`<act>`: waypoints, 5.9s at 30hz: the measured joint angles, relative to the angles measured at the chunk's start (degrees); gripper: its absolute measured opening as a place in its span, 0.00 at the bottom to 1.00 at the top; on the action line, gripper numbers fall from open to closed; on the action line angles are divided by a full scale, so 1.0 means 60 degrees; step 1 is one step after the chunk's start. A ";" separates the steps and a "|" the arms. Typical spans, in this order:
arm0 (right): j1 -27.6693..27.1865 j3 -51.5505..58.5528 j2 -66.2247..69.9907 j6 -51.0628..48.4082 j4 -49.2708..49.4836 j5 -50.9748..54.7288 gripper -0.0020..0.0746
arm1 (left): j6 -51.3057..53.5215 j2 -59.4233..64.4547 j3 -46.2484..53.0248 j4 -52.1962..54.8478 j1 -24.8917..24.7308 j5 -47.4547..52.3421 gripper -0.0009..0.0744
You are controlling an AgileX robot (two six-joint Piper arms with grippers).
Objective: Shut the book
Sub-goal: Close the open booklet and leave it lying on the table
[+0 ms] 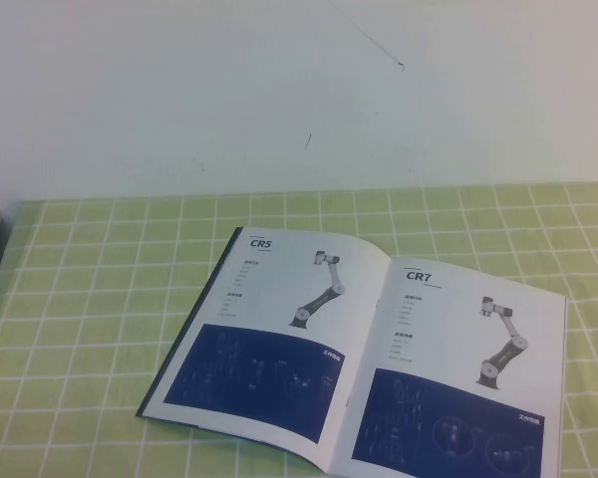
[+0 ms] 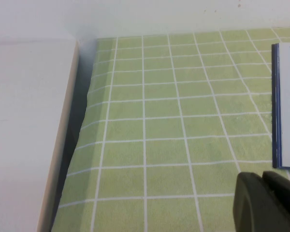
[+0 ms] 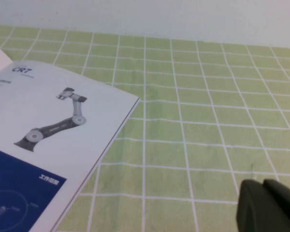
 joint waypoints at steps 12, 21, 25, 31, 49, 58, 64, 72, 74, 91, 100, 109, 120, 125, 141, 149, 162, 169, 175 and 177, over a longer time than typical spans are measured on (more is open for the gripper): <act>0.0000 0.0000 0.0000 0.0000 0.0000 0.0000 0.02 | 0.0000 0.0000 0.0000 0.0000 0.0000 0.0000 0.01; 0.0000 0.0000 0.0000 0.0000 0.0000 0.0000 0.02 | 0.0000 0.0000 0.0000 -0.0015 0.0000 0.0000 0.01; 0.0000 0.0000 0.0000 0.0000 0.0000 0.0000 0.02 | 0.0043 0.0000 0.0000 -0.0015 0.0000 0.0000 0.01; 0.0000 0.0000 0.0000 0.0000 0.0000 0.0000 0.02 | 0.0105 0.0000 0.0000 -0.0015 0.0000 -0.0006 0.01; 0.0000 0.0076 0.0000 0.0145 -0.0060 -0.5641 0.02 | 0.0123 0.0000 0.0108 -0.0015 0.0000 -0.7415 0.01; 0.0000 0.0076 0.0000 -0.0005 0.0357 -0.7446 0.02 | 0.0261 0.0000 0.0108 -0.0991 0.0000 -0.8425 0.01; 0.0000 -0.1730 0.0702 0.0256 0.0400 -0.3807 0.02 | 0.1060 0.0309 -0.1694 -0.1567 0.0000 -0.4642 0.01; 0.0000 -0.4939 0.3951 -0.0057 0.0532 -0.0235 0.02 | 0.1246 0.3758 -0.5097 -0.1573 0.0000 -0.0752 0.01; 0.0000 -0.5566 0.5015 -0.0659 0.0869 0.0467 0.02 | 0.1317 0.4951 -0.5785 -0.1609 0.0000 0.0238 0.01; 0.1705 -0.7231 1.3445 -0.8815 0.8547 0.1240 0.02 | 0.4195 1.3645 -1.0108 -0.3582 -0.0665 0.2969 0.01; 0.3079 -0.7267 1.6021 -0.8896 0.8685 0.0242 0.02 | 0.3247 1.6704 -1.1531 -0.2310 -0.1778 0.2435 0.01; 0.3134 -0.7403 1.7226 -0.8861 0.8814 0.0182 0.02 | 0.3022 1.8626 -1.2106 -0.1767 -0.1814 0.2285 0.01; 0.3134 -0.7462 1.7305 -0.8781 0.8883 0.0228 0.02 | 0.2595 1.9346 -1.2676 -0.1457 -0.2041 0.2551 0.01; 0.3134 -0.7462 1.7305 -0.8781 0.8883 0.0228 0.02 | 0.2551 1.9367 -1.2737 -0.1190 -0.2737 0.2571 0.01; 0.3134 -0.7467 1.7305 -0.8781 0.8883 0.0245 0.02 | 0.2654 1.9504 -1.3629 -0.2060 -0.4238 0.3361 0.01; 0.3134 -0.7502 1.7309 -0.8764 0.8883 0.0347 0.02 | -0.0654 1.9529 -1.4416 0.2906 -0.4176 0.3941 0.01; 0.3134 -0.7517 1.7325 -0.8673 0.8883 0.0362 0.02 | -0.1393 2.0165 -1.4453 0.3669 -0.3509 0.4034 0.01; 0.3134 -0.7517 1.7325 -0.8631 0.8883 0.0362 0.02 | -0.0395 2.0231 -1.4473 0.1937 -0.3267 0.4228 0.01; 0.3134 -0.7517 1.7325 -0.8631 0.8883 0.0323 0.02 | 0.0158 2.0195 -1.4473 0.0858 -0.3244 0.4281 0.01; 0.3134 -0.7517 1.7325 -0.8631 0.8866 0.0323 0.02 | 0.0158 2.0195 -1.4473 0.0858 -0.3244 0.4286 0.01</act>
